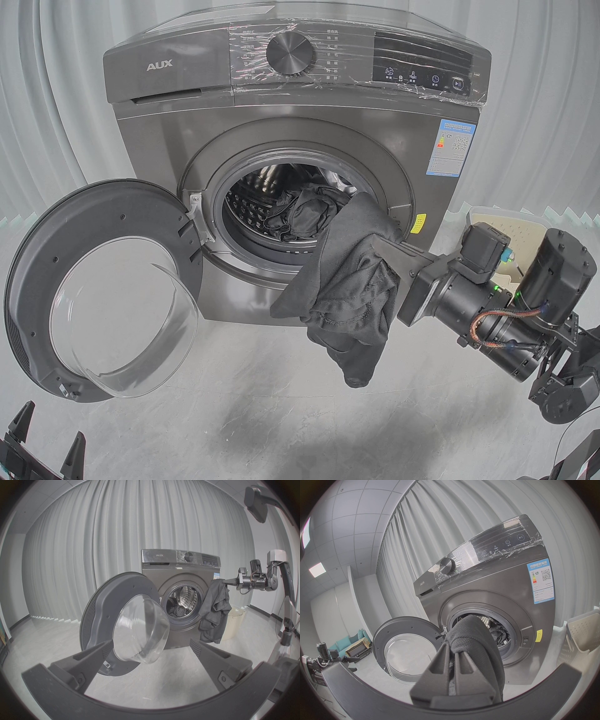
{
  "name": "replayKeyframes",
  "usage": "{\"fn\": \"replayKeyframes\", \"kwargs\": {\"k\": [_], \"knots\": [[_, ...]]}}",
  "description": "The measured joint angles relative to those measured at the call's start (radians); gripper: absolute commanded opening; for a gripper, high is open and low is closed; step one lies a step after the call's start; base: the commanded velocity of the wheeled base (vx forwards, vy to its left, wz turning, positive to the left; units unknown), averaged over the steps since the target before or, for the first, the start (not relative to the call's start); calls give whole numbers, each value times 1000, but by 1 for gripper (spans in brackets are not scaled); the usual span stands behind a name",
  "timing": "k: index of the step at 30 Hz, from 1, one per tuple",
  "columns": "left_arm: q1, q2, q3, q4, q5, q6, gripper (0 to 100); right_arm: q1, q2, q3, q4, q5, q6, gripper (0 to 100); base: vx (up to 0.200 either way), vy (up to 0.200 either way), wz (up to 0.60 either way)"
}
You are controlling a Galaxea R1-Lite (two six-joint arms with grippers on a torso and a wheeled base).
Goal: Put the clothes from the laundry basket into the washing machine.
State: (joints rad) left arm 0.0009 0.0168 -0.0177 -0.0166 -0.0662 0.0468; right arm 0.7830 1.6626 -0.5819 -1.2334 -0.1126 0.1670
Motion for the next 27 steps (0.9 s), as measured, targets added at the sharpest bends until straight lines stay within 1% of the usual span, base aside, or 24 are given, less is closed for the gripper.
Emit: {"fn": "replayKeyframes", "kwargs": {"k": [3,5,7,11,13,16,20,24,27], "knots": [[1,0,-11,-16,-3,-19,100,2,14,-7,-13,0,0,0,0,0,0],[0,2,-50,-21,-20,-36,100,3,26,-14,-32,1,0,0,0,0,0],[-7,17,-104,-13,-57,-50,100,3,39,-22,-48,4,0,0,0,0,0],[-42,111,-206,-16,-180,-70,100,5,69,-48,-76,13,0,0,0,0,0],[-57,168,-224,-33,-221,-74,100,5,81,-57,-85,19,0,0,0,0,0],[-86,301,-240,-107,-279,-80,100,6,104,-74,-103,30,-1,0,0,0,0],[-123,479,-246,-219,-331,-81,100,6,128,-94,-120,38,-2,0,0,0,0],[-170,660,-248,-315,-373,-79,100,5,148,-113,-133,43,-2,0,0,0,0],[-209,794,-251,-386,-394,-75,100,2,159,-125,-138,45,-2,0,0,0,0]]}}
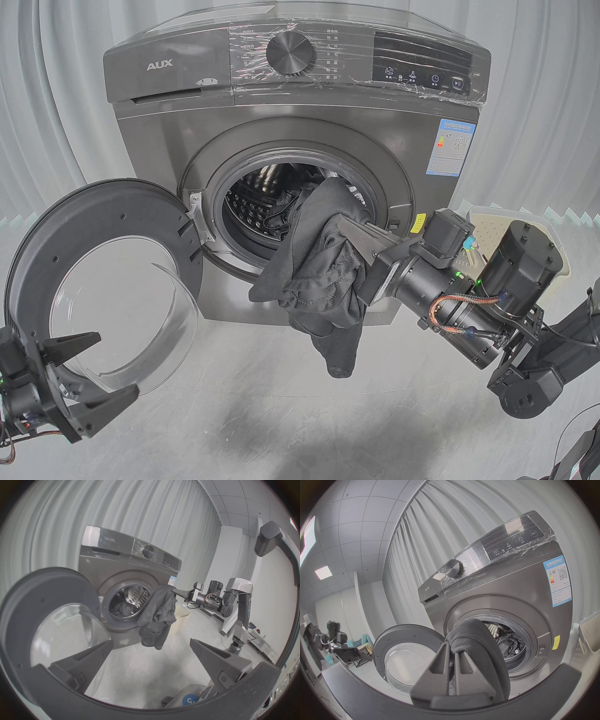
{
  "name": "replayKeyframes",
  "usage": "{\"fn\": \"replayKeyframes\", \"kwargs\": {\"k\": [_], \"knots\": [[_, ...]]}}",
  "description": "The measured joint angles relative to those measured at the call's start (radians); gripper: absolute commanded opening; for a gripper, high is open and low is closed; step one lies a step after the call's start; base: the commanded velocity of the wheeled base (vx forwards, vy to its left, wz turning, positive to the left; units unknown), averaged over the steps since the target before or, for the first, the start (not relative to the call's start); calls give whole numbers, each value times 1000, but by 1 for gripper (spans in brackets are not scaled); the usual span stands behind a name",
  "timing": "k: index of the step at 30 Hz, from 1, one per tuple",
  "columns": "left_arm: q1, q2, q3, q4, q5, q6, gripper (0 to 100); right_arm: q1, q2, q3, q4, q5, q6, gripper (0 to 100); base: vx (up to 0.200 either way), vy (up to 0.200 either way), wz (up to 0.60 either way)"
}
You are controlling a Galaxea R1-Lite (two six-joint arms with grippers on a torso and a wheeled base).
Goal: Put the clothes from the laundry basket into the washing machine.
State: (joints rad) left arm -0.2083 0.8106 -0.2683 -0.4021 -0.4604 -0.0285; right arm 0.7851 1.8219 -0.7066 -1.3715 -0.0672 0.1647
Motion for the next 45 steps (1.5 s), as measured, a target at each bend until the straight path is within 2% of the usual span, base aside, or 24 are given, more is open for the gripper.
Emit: {"fn": "replayKeyframes", "kwargs": {"k": [8,12,26,38,45], "knots": [[-79,324,-9,-270,-41,7,100,-6,14,-20,-10,1,0,0,0,0,0],[-106,463,-13,-348,-51,9,100,-8,15,-24,-11,1,-1,0,0,0,0],[-141,830,-123,-511,-75,10,100,1,6,-14,-12,-3,-2,0,0,0,0],[-144,1027,-236,-587,-73,9,100,7,1,-8,-13,-3,-2,0,0,0,0],[-150,1110,-312,-631,-76,-1,100,16,1,-8,-15,-5,-2,0,0,0,0]]}}
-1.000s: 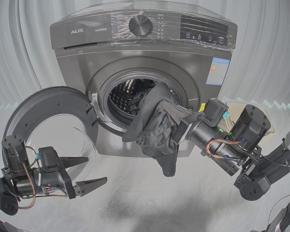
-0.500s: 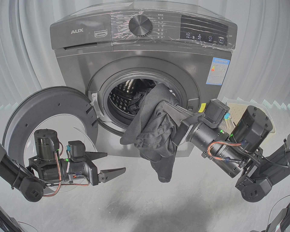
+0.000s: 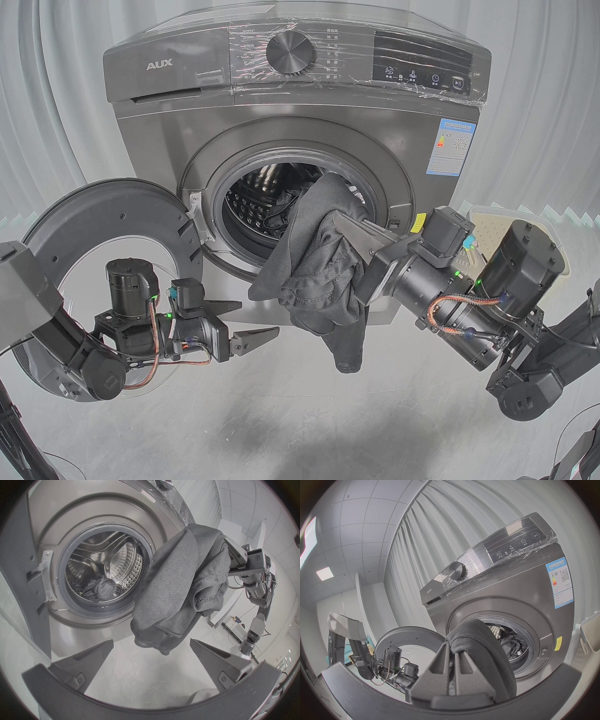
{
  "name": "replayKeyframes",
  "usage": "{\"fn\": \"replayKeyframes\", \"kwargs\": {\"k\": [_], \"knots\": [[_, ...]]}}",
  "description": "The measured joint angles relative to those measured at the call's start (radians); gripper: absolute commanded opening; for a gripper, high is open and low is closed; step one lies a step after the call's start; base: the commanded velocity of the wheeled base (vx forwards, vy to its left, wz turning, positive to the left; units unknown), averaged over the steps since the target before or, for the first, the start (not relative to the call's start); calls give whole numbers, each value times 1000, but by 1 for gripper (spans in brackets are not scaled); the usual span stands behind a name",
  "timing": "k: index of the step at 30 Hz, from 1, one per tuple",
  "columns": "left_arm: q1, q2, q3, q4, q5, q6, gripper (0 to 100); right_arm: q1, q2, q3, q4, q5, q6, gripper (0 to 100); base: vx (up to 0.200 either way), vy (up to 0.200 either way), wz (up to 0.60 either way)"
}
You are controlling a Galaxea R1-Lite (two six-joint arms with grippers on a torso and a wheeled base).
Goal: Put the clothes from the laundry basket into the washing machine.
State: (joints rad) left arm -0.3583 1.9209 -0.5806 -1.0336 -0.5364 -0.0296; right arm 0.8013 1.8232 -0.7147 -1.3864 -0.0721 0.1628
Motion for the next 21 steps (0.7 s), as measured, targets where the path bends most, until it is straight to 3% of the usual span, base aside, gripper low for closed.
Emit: {"fn": "replayKeyframes", "kwargs": {"k": [21], "knots": [[-44,133,-89,-207,-8,-40,100,5,1,1,-17,-2,0,0,0,0,0]]}}
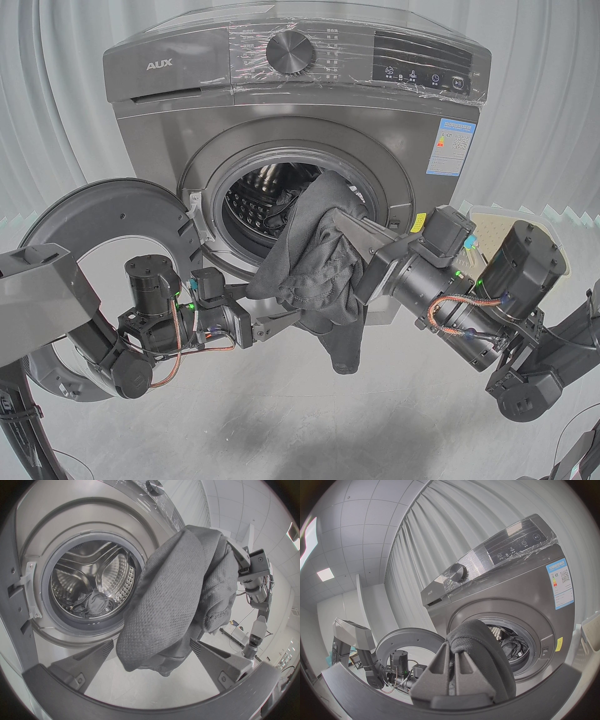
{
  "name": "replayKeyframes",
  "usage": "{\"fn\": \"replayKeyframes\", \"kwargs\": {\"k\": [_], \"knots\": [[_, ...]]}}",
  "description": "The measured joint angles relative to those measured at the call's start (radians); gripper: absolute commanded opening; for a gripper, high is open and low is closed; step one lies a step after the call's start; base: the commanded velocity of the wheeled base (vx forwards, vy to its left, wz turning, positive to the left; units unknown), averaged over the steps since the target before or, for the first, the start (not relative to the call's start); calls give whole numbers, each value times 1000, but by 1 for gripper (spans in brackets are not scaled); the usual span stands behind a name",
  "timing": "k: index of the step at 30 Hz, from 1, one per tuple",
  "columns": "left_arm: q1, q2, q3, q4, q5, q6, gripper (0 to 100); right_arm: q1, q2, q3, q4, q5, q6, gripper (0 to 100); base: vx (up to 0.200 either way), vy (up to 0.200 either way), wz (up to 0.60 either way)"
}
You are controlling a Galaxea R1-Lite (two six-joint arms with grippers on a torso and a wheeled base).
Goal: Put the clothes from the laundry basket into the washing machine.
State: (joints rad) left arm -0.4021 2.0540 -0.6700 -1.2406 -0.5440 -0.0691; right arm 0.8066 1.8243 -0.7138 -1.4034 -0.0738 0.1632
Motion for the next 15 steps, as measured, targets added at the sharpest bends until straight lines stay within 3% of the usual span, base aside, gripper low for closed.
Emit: {"fn": "replayKeyframes", "kwargs": {"k": [5,13,14,15], "knots": [[-4,1,1,-54,-59,-29,100,0,3,1,-3,0,0,0,0,0,0],[-9,7,14,-119,-70,-39,100,1,9,2,-4,0,-1,0,0,0,0],[-9,8,16,-119,-70,-39,0,1,10,2,-4,0,-1,0,0,0,0],[-9,10,19,-120,-70,-38,0,1,11,2,-4,0,0,0,0,0,0]]}}
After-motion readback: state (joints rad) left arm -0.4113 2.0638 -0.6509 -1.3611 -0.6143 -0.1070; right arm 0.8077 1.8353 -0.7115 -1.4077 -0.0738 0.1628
